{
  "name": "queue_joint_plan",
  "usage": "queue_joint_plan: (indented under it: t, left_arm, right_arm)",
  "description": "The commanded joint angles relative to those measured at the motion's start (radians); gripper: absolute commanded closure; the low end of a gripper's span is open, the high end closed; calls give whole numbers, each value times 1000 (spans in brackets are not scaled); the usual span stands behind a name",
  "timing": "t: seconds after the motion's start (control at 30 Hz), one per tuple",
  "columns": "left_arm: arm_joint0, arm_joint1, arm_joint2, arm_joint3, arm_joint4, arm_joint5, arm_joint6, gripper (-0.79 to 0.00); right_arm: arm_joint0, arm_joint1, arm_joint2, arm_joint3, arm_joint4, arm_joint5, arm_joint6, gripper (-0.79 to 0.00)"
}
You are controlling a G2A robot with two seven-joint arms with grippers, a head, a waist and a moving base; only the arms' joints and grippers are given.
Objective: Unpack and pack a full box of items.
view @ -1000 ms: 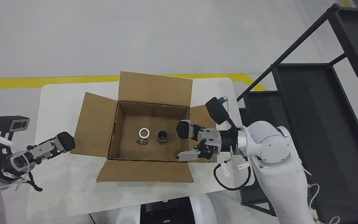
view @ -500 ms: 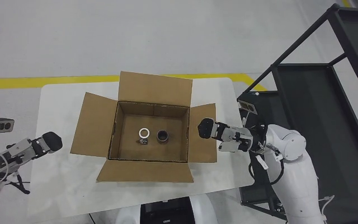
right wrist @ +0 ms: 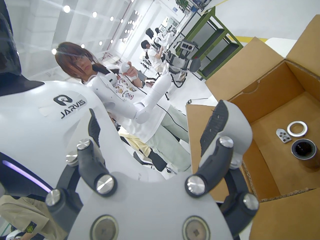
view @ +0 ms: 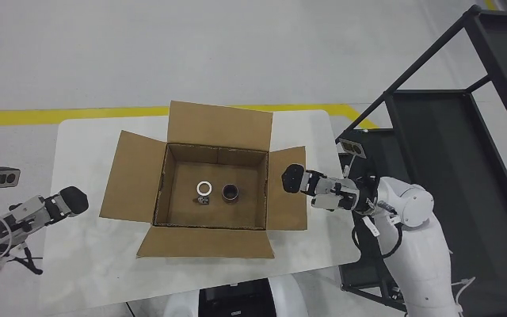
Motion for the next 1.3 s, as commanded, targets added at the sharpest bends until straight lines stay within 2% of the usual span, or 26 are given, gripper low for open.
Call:
queue_joint_plan:
  t: [0.0,0.13,0.2,0.5,0.73,0.97,1.17,1.27]
  left_arm:
    - [2,-1,3,-8,10,4,33,-785]
    - [4,0,-5,0,23,-2,72,-785]
    - [0,1,-10,14,28,-7,85,-785]
    - [-28,8,-14,69,51,-13,103,-785]
    - [-37,12,-3,81,89,-25,119,-785]
    - [-42,16,6,107,131,-39,151,-785]
    - [-50,19,11,121,132,-38,153,-785]
    - [-53,21,17,127,131,-37,155,-785]
  right_arm:
    - [-5,3,17,28,46,12,-5,-785]
    - [-25,8,65,91,154,24,-9,-785]
    - [-39,11,92,130,161,31,-16,-785]
    - [-93,22,146,228,-108,47,-188,-785]
    - [-110,24,121,250,-259,71,-312,-785]
    - [-121,27,54,267,-279,89,-275,-785]
    - [-124,29,-14,202,-207,92,-174,-785]
    - [-102,27,-61,180,-183,94,-170,-785]
